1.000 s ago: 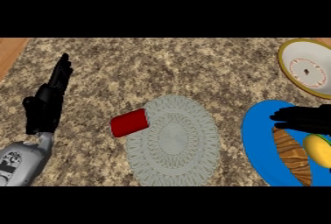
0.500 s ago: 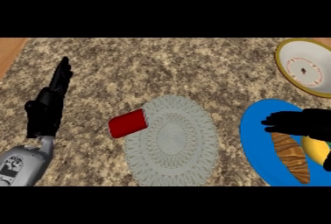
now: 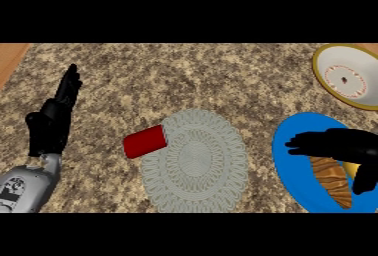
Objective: Pick the croissant from the plate and place it in the bowl
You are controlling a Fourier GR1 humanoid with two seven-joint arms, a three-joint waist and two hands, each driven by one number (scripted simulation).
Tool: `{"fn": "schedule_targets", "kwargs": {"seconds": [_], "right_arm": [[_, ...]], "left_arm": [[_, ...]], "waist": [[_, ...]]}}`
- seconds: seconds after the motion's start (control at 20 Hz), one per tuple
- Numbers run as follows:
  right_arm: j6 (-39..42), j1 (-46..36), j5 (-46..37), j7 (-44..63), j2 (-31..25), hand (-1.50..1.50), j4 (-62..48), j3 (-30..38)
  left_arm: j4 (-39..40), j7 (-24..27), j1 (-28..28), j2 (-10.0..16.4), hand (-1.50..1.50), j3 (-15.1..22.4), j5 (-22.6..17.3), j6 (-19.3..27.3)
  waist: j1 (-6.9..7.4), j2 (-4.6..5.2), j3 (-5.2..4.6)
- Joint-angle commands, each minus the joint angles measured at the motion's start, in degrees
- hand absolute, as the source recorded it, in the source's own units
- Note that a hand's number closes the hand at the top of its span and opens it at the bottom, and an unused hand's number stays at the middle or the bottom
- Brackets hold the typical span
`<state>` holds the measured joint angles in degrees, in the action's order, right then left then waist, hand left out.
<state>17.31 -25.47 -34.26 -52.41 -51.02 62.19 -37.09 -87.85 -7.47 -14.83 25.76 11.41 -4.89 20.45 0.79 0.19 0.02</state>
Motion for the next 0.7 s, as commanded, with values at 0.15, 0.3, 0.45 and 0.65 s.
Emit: {"fn": "schedule_targets", "kwargs": {"seconds": [0.15, 0.3, 0.45, 0.65], "right_arm": [[-3.0, -2.4, -5.6, -8.2, 5.1, 1.5, -4.9, -1.9], [-4.9, -1.0, -5.5, -8.9, 6.9, 1.5, -5.7, -1.0], [-7.2, 0.0, -6.2, -10.2, 7.8, 1.5, -6.5, -1.3], [-3.1, -1.1, -3.0, -12.8, 6.2, 1.5, -5.7, 0.4]], "left_arm": [[-4.5, -0.2, 4.4, 0.7, 0.0, -1.2, 1.6, -0.6], [-4.2, -2.3, 2.0, -0.3, 0.0, -2.4, 1.8, -0.7], [3.9, 4.7, 1.2, -2.9, 0.0, -2.8, 2.3, -1.5], [-2.3, -2.0, 1.5, -1.0, 0.0, -3.0, 2.2, -2.4]], "waist": [[0.31, -0.17, 0.02], [-0.17, -0.14, 0.01], [-0.65, 0.09, -0.03], [-0.32, -0.19, 0.0]]}}
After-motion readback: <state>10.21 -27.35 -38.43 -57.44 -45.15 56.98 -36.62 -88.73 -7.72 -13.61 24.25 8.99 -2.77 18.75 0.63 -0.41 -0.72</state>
